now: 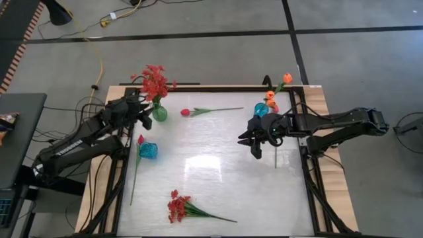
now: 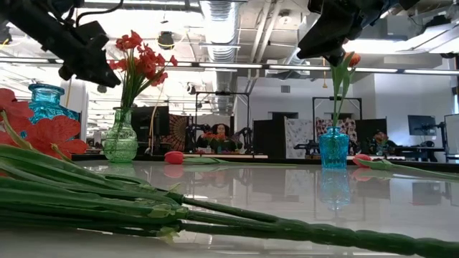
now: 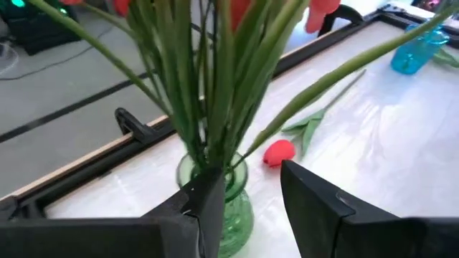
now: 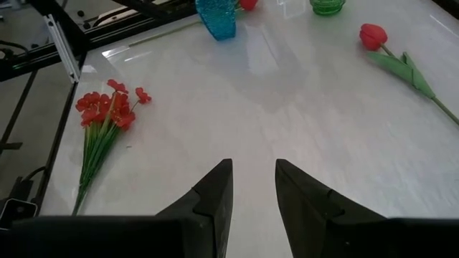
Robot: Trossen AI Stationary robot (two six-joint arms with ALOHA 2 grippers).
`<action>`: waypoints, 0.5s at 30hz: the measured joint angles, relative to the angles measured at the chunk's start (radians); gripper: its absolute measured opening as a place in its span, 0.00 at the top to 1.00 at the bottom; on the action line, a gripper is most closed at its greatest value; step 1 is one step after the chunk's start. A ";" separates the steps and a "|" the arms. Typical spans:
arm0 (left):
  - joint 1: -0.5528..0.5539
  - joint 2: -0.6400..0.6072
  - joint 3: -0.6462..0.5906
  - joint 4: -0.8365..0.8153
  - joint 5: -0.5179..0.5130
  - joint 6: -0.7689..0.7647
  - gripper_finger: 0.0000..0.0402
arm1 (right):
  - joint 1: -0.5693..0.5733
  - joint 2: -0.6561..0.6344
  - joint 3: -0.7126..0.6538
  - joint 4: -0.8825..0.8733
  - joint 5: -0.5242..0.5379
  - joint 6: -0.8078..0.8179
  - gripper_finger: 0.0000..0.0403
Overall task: Sort flowers into vase by color
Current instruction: Put the red flowers into the green vase
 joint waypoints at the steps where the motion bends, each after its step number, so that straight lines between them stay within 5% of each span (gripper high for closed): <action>1: 0.000 0.001 0.005 -0.003 0.007 -0.003 0.69 | 0.000 0.000 0.000 0.000 0.000 0.000 0.67; 5: 0.000 0.009 0.031 -0.010 0.068 0.003 0.69 | 0.002 0.000 0.000 0.000 -0.001 0.000 0.67; 15: -0.003 0.064 0.074 -0.041 0.424 0.022 0.69 | 0.010 0.000 0.000 0.000 -0.004 0.001 0.67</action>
